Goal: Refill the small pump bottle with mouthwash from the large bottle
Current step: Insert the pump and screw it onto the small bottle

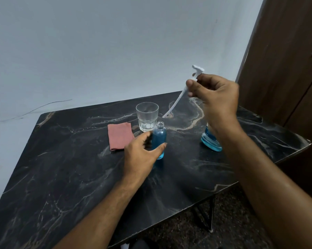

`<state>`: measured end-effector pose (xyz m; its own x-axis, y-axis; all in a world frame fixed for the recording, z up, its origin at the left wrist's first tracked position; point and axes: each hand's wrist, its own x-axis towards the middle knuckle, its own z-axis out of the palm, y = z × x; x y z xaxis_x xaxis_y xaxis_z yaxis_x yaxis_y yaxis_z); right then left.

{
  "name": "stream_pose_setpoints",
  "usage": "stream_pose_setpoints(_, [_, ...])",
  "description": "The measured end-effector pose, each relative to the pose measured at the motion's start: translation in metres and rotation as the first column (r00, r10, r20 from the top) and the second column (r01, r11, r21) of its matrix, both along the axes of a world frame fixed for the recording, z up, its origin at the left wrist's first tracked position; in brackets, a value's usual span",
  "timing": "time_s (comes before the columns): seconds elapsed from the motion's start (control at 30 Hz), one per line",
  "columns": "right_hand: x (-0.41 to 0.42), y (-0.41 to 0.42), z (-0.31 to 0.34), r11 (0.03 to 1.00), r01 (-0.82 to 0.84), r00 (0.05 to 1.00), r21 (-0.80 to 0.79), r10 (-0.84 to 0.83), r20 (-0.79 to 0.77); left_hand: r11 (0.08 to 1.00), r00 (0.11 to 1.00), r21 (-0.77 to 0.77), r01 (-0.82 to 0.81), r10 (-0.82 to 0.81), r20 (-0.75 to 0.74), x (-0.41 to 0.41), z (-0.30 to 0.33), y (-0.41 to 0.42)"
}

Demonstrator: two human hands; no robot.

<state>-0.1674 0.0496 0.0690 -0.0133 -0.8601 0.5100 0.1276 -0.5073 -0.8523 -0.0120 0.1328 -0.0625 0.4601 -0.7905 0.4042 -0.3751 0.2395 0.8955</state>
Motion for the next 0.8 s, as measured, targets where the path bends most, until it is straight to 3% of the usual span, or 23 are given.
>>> stream_pose_setpoints(0.2, [-0.0003, -0.0014, 0.0041, 0.997, -0.066, 0.997, 0.051, 0.064, 0.035, 1.0, 1.0, -0.004, -0.004, 0.004, -0.003, 0.0008, 0.0013, 0.0007])
stream_pose_setpoints(0.43, [-0.0014, -0.0012, 0.0002, 0.994, -0.086, 0.994, 0.071, 0.091, -0.06, 1.0, 1.0, 0.013, -0.023, 0.023, 0.016, 0.0008, 0.0011, -0.0006])
stream_pose_setpoints(0.63, [-0.006, -0.0052, 0.0069, 0.995, -0.088, 0.996, 0.054, 0.087, 0.018, 0.999, 0.999, 0.019, -0.042, 0.041, 0.031, 0.0022, -0.0001, -0.0019])
stream_pose_setpoints(0.8, [-0.0015, -0.0021, 0.0022, 0.989, -0.128, 0.986, 0.076, 0.136, -0.099, 0.999, 0.999, 0.017, -0.033, 0.033, 0.041, 0.0011, 0.0017, -0.0012])
